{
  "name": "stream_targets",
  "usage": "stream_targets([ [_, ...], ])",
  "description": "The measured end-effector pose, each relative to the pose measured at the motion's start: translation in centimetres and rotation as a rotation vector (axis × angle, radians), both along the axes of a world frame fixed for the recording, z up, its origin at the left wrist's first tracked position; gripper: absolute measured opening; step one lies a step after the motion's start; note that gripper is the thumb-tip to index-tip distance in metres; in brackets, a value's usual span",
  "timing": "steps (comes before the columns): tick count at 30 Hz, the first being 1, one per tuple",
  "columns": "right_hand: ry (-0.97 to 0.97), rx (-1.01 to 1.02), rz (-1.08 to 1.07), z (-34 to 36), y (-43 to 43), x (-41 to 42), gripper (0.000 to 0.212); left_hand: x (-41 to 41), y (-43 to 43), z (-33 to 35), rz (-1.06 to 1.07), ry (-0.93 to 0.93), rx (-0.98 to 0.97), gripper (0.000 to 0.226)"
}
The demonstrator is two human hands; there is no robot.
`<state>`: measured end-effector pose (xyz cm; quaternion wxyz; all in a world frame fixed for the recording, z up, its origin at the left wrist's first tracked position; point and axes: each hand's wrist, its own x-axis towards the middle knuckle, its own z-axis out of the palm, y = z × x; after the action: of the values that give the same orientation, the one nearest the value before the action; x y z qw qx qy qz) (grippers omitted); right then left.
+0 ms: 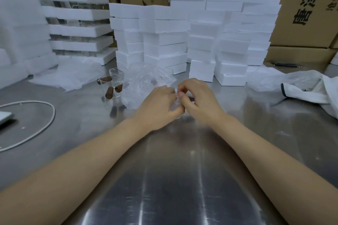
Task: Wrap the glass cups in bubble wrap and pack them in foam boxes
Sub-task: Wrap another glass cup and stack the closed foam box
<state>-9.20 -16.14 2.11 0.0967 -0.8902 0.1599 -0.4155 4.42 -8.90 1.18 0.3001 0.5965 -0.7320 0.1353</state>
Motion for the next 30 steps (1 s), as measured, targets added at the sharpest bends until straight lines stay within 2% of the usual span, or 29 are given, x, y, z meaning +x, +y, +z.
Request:
stream_targets([
  [2, 0.044, -0.013, 0.007, -0.1, -0.1, 0.3, 0.013, -0.3, 0.2, -0.3, -0.015, 0.129, -0.127, 0.034],
  [3, 0.066, 0.001, 0.016, -0.1, -0.2, 0.4, 0.010, -0.4, 0.3, -0.3, -0.038, 0.236, -0.147, 0.035],
  [5, 0.083, 0.080, 0.027, -0.3, -0.1, 0.9, 0.003, -0.6, 0.4, -0.1, -0.120, 0.424, -0.087, 0.052],
  [6, 0.077, 0.128, 0.026, -0.4, -0.1, 1.1, 0.004, -0.6, 0.4, -0.1, -0.146, 0.458, -0.051, 0.062],
  [9, -0.002, 0.246, 0.062, -0.9, -0.1, 0.9, 0.011, 0.2, 0.0, -0.1, -0.157, 0.367, 0.012, 0.087],
  [12, -0.242, 0.328, 0.119, -1.3, 0.1, 0.3, 0.018, 0.7, -0.3, 0.0, -0.091, 0.262, 0.120, 0.083],
  [14, -0.403, 0.352, 0.051, -1.1, -0.5, -0.1, 0.018, 0.7, -0.4, 0.2, -0.034, 0.144, 0.150, 0.086],
  [16, -0.382, 0.425, -0.044, -1.0, -1.2, -0.4, 0.013, 0.3, -0.3, 0.4, -0.006, 0.016, 0.098, 0.081],
  [18, -0.235, 0.585, -0.053, -1.0, -1.8, -0.6, 0.014, 0.2, -0.1, 0.6, -0.027, -0.009, 0.079, 0.073],
  [20, -0.130, 0.657, -0.031, -1.1, -1.9, -0.6, 0.024, 0.0, 0.3, 0.2, -0.077, 0.109, 0.041, 0.064],
  [22, -0.129, 0.703, -0.020, -1.0, -1.7, -0.4, 0.031, -0.3, 0.6, -0.4, -0.081, 0.318, -0.052, 0.055],
  [24, -0.108, 0.720, -0.057, -0.9, -1.6, -0.3, 0.031, -0.4, 0.4, -0.5, 0.114, 0.429, -0.116, 0.053],
  [26, -0.061, 0.787, -0.092, -0.7, -1.5, -0.1, 0.030, -0.4, 0.0, -0.4, 0.305, 0.505, -0.021, 0.049],
  [28, -0.079, 0.992, -0.061, -0.5, -1.3, 0.1, 0.039, -0.7, 0.0, -0.6, 0.267, 0.649, 0.091, 0.037],
  [30, -0.147, 1.129, 0.008, -0.4, -1.1, 0.2, 0.043, -1.3, 0.2, -0.7, 0.136, 0.738, 0.081, 0.032],
])
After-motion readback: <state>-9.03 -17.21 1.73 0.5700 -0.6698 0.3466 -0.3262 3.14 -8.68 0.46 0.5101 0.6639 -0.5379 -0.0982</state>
